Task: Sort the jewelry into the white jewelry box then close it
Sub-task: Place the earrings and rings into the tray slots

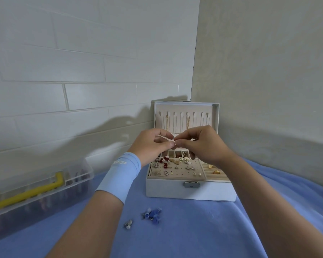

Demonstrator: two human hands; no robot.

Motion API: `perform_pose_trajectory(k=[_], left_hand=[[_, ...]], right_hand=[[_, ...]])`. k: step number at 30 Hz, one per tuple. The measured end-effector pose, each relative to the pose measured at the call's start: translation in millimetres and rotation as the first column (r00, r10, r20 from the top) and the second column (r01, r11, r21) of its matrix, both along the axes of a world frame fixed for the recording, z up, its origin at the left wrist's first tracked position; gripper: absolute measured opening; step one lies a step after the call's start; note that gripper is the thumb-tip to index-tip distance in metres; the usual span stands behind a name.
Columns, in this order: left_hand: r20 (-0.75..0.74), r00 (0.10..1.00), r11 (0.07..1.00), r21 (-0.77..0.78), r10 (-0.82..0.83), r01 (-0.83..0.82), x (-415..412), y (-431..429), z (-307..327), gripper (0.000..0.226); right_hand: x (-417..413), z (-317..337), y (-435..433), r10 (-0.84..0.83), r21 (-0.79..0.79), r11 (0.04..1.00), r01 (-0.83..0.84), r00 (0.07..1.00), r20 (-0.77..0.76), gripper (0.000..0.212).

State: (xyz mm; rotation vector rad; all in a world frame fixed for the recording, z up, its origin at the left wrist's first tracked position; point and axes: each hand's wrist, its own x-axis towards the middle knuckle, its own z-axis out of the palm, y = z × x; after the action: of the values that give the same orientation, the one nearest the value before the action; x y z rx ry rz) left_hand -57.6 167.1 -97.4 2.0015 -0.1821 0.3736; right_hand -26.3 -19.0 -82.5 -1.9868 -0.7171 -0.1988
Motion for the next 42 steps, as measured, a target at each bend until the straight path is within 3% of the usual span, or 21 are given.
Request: perform_pose_trajectory(k=[3,6,11,22,33,38,42], left_hand=[[0.029,0.998,0.971,0.231,0.061,-0.066,4.0,-0.6,-6.0,0.012],[-0.007,0.988,0.859,0.495,0.154,-0.131,6.0,-1.5,-10.8,0.01],[-0.009,0.976,0.733,0.662,0.217,-0.156,8.3,-6.3,-13.4,0.01],[0.066,0.974,0.654,0.731,0.216,-0.195,13.5,-13.7,-11.6,0.011],[0.102,0.977,0.786,0.581,0.189,-0.213,9.7,-1.3,-2.2,0.007],[0.034,0.976,0.745,0.64,0.217,-0.188,11.6,-5.4,-9.0,0.011],[0.045,0.97,0.66,0.725,0.24,-0.197,11.9,-13.9,-10.5,0.013]], right_hand=[[5.2,-2.6,-1.9,-0.061,-0.032,0.998,0.06,0.998,-0.012,0.007],[11.2,-5.6,-5.8,-0.098,-0.198,0.975,0.097,0.995,0.002,0.008],[12.6,-12.4,-6.6,-0.072,-0.415,0.908,0.064,0.997,-0.005,0.007],[11.6,-13.4,-4.5,-0.043,-0.576,0.814,0.076,0.997,0.071,0.004],[8.7,-13.3,-0.9,-0.048,-0.583,0.807,0.095,0.994,0.095,0.004],[7.5,-12.0,-2.1,-0.049,-0.587,0.804,0.097,0.994,0.097,0.003],[8.7,-12.8,-1.5,-0.076,-0.578,0.806,0.131,0.99,0.119,0.004]])
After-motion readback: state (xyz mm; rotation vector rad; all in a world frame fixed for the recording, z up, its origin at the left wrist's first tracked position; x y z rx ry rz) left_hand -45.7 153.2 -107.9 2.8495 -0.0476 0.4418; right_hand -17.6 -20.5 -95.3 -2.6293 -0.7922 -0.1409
